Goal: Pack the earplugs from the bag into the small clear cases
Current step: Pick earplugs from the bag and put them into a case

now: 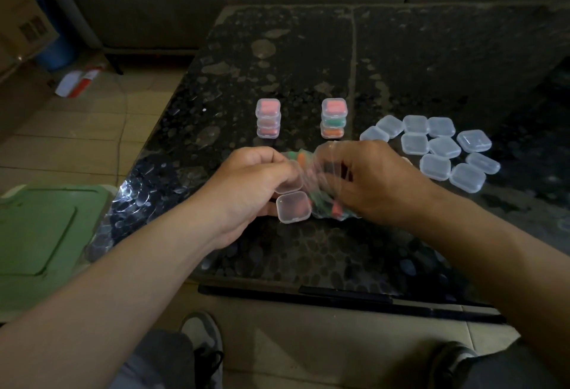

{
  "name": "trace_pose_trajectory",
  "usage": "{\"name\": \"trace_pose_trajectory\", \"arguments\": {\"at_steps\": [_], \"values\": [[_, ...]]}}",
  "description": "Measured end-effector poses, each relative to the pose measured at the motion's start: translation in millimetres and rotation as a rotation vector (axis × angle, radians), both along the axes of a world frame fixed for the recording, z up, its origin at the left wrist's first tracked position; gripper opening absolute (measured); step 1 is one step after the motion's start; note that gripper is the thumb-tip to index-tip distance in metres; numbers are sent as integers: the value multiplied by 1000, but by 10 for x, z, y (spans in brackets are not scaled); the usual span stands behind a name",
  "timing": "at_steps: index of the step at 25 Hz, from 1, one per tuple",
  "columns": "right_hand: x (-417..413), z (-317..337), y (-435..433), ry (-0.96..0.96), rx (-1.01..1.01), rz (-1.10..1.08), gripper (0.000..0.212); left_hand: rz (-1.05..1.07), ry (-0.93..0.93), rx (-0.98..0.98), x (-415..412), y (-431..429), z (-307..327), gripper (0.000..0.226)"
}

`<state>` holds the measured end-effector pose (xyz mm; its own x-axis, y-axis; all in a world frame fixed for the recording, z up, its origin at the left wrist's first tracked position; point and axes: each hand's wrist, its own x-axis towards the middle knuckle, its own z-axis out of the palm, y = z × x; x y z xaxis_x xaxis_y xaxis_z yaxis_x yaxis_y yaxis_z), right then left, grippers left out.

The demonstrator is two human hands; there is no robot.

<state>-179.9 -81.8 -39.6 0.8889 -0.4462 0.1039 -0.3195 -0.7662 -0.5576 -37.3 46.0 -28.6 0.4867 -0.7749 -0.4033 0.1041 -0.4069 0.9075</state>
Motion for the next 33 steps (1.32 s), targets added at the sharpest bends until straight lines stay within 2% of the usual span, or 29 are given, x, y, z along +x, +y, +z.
{"name": "trace_pose_trajectory", "arguments": {"at_steps": [6,11,17,23,26,33], "values": [[-155,91,-37,-22,132,-2,13,77,-42,13,59,46,29,7],[-219,209,-65,34,151,-90,4,135,-44,51,75,57,55,10],[-258,319,-65,54,149,-134,14,151,-82,106,127,59,61,10],[-293,439,-99,10,308,-145,20,159,-141,129,166,63,96,9],[-288,451,-105,13,316,-193,21,131,-119,86,137,61,135,10],[-254,506,-59,-140,239,-415,26,66,-11,16,31,54,212,6]]}}
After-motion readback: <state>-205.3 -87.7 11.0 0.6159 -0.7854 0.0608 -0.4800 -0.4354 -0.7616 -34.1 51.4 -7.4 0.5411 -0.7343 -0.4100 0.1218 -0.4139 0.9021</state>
